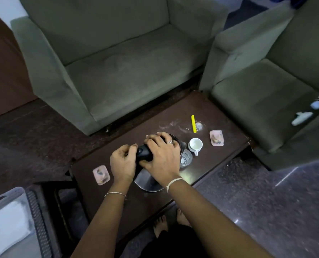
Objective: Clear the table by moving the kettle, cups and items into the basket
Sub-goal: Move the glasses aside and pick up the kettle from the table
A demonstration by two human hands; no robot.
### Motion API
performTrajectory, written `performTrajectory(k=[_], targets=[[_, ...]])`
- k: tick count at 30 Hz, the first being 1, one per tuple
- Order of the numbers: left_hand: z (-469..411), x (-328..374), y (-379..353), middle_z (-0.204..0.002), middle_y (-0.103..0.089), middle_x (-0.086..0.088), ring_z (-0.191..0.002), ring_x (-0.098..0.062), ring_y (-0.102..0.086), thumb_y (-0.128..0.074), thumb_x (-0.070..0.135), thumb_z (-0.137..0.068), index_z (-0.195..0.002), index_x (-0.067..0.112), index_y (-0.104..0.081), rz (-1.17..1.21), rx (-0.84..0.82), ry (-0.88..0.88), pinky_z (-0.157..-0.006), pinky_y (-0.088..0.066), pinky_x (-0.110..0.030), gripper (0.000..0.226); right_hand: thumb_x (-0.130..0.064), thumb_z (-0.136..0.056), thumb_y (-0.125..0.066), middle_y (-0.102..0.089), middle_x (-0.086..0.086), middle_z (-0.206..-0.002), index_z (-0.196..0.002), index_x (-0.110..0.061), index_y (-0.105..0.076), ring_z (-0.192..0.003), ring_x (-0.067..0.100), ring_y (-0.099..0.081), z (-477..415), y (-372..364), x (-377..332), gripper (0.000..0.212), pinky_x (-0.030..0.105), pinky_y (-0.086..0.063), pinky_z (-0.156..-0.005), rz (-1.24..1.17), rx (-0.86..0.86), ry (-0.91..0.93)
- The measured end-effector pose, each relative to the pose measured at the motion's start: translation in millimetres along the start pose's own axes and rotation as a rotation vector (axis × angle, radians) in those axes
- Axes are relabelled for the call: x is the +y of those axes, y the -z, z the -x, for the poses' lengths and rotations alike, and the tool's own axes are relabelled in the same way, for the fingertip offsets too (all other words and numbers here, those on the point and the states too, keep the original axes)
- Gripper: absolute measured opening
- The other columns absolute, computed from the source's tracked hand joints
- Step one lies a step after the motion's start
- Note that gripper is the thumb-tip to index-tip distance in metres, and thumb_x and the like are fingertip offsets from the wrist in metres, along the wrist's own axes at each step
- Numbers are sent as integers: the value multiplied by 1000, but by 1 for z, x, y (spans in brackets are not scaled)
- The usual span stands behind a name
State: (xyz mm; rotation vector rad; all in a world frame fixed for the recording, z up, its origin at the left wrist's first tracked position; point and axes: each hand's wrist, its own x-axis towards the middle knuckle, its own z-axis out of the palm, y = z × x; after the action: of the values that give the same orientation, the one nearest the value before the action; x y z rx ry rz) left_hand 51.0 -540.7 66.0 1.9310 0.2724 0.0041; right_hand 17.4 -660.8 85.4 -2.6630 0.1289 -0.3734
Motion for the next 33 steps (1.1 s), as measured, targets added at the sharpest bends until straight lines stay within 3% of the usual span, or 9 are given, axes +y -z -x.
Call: performTrajectory(k=[4, 10, 13, 17, 24, 33], targets=[[2, -6, -21, -43, -48, 9, -44, -6, -41, -51, 48, -71, -53, 19, -51, -114, -29, -46, -50, -36, -34, 34, -48, -58, -71, -62, -16, -120, -102, -30, -64, -126, 16, -46, 2, -8, 24, 48, 41, -42, -89, -39, -30, -73], [5, -18, -45, -46, -39, 1, -48, -10, -35, -49, 49, -68, -57, 9, -43, -252, -19, -54, -51, -34, -36, 42, -50, -62, -67, -61, -14, -123, -104, -26, -66, -129, 18, -45, 8, -27, 55, 47, 42, -42, -93, -147, -61, -158], [9, -25, -58, -53, -44, -16, -53, -19, -38, -47, 50, -68, -58, 1, -43, -335, -16, -28, -54, -39, -45, 50, -49, -62, -68, -61, -12, -126, -104, -25, -67, -130, 20, -45, 13, -39, 69, 49, 42, -42, -94, -204, -79, -192], [11, -32, -70, -48, -41, -5, -50, -19, -39, -44, 53, -68, -57, 5, -40, -482, -24, -27, -51, -35, -36, 50, -44, -61, -69, -61, -10, -126, -105, -24, -67, -129, 21, -45, 17, -56, 86, 48, 43, -43, -95, -258, -93, -215], [10, -43, -87, -44, -36, -2, -46, -13, -37, -44, 53, -69, -50, 18, -39, -569, 20, 10, -47, -26, -29, 40, -41, -60, -67, -62, -9, -126, -101, -23, -68, -127, 22, -47, 18, -76, 103, 45, 42, -43, -94, -303, -116, -221], [7, -46, -101, -48, -39, -4, -53, -24, -41, -41, 52, -67, -57, 28, -47, -689, 82, 92, -48, -28, -27, 27, -42, -65, -66, -60, -11, -128, -104, -23, -67, -128, 20, -44, 13, -89, 115, 43, 44, -44, -93, -349, -168, -211]])
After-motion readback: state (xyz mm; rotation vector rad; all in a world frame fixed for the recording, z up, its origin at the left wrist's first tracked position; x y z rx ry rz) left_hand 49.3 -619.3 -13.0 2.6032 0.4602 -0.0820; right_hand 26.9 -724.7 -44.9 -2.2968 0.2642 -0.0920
